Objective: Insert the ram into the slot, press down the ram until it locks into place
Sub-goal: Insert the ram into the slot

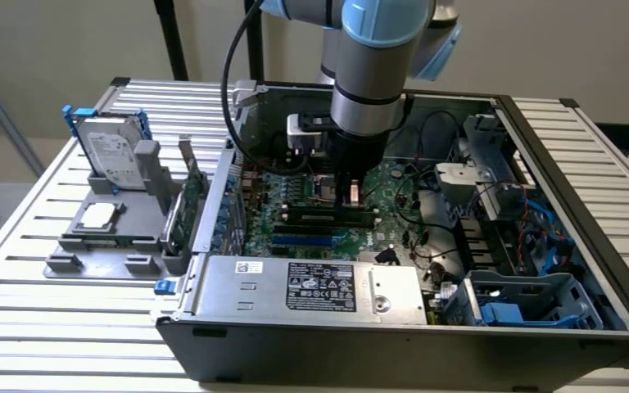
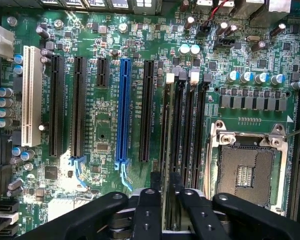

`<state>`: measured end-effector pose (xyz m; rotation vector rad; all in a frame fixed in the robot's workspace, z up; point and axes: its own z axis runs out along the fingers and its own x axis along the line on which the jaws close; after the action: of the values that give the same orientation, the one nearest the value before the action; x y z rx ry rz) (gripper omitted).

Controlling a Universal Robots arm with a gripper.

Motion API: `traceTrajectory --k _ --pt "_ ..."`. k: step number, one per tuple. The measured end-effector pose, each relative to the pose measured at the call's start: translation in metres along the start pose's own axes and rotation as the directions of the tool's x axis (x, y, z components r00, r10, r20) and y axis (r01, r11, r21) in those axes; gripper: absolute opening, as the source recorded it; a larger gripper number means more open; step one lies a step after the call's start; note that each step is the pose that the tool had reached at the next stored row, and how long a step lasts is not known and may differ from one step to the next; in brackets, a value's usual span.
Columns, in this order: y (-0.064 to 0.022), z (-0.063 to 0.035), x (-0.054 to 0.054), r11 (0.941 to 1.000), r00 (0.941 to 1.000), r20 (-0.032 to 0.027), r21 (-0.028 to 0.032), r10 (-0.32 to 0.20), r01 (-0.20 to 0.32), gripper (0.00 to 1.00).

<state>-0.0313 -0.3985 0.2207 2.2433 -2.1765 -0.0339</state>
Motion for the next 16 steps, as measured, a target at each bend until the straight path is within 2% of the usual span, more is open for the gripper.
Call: traceTrajectory --k 1,2,10,13,14,16 --pt "0.0000 -0.0012 0.000 1.0000 1.0000 0.0002 0.0000 0.000 0.000 0.21" --pt "0.0001 -0.0034 0.000 1.0000 1.0000 0.0001 -0.0003 0.000 0.000 0.28" --pt "0.0081 -0.0216 0.000 1.0000 1.0000 0.0000 -0.0005 0.000 0.000 0.28" --pt "0.0113 -0.0250 0.000 1.0000 1.0000 0.0001 -0.0004 0.000 0.000 0.28" --pt "0.0113 -0.0250 0.000 1.0000 1.0000 0.0002 -0.0003 0.000 0.000 0.26" --pt "0.0113 -0.0250 0.000 1.0000 1.0000 0.0003 -0.0003 0.000 0.000 0.13"
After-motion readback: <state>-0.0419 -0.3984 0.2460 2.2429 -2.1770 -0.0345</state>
